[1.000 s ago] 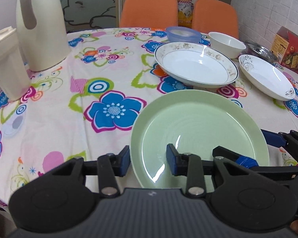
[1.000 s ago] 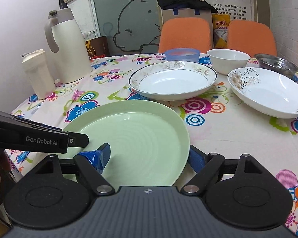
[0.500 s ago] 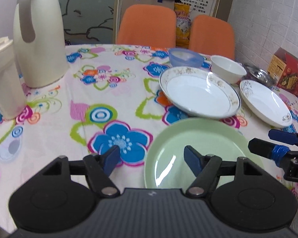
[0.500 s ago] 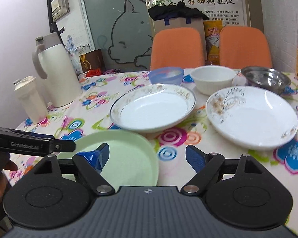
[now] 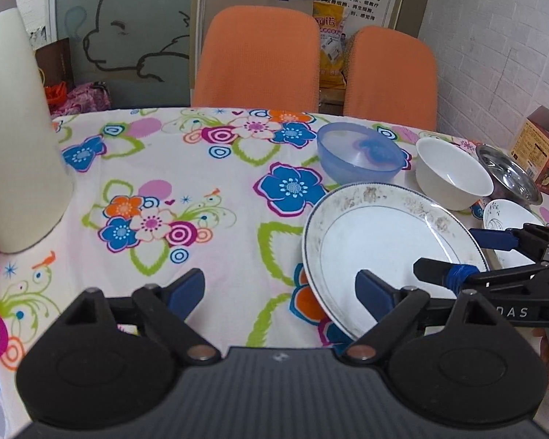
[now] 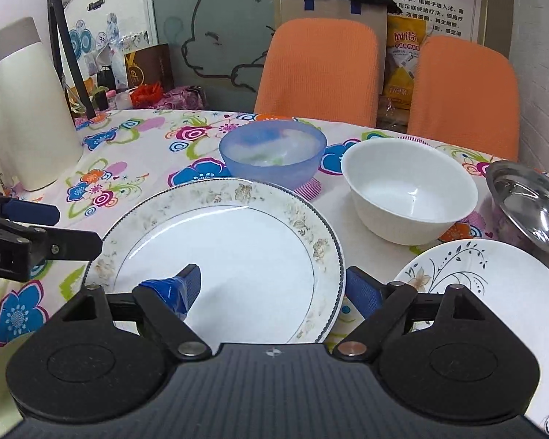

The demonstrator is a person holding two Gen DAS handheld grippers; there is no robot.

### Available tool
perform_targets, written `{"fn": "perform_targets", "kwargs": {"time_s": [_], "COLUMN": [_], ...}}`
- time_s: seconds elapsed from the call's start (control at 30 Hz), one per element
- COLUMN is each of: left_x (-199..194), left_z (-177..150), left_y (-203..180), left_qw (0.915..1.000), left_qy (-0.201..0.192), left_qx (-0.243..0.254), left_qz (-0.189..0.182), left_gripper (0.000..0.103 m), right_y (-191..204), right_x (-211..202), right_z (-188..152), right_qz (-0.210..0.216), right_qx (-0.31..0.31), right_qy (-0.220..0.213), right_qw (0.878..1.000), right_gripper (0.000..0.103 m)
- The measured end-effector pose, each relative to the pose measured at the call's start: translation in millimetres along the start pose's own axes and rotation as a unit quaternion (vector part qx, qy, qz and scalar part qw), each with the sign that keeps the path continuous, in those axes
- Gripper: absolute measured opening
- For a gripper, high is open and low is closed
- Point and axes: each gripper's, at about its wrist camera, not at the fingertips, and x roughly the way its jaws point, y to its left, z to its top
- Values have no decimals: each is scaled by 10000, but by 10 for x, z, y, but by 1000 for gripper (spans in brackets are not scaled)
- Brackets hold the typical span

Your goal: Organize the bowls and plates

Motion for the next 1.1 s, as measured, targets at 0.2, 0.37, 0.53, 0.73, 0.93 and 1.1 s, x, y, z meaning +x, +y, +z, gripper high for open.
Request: {"fn": "perform_targets", "kwargs": {"time_s": [0.2,0.37,0.53,0.73,0.93,1.1], "left_x": [114,206,352,459,454,401], "left_z": [66,67,73,27,9,-13], "left_y": [2,8,-84,-156,-175,-272], "left_qw": [9999,9999,9996,9991,9994,9993], "left_qy": [1,80,182,242,195,126], "left_qx": [130,111,199,334,295,359], "left_qz": [-13,-57,-85,-24,-3,-47], "left_gripper": [90,90,88,77,78,55], "right_y": [50,-8,91,120,153,92], "right_x": [39,20,47,-23,28,12], "right_z": [35,-7,-101,-210,-198,-205], "right_qz": [81,9,74,-26,67,204], "right_qx": [125,251,118,-120,-132,-236], "right_qy": [-48,-46,18,-216,-303,-378], "right_qw": [9999,9997,9999,9997,9994,9988], "right_gripper": [74,72,72,73,76,67]}}
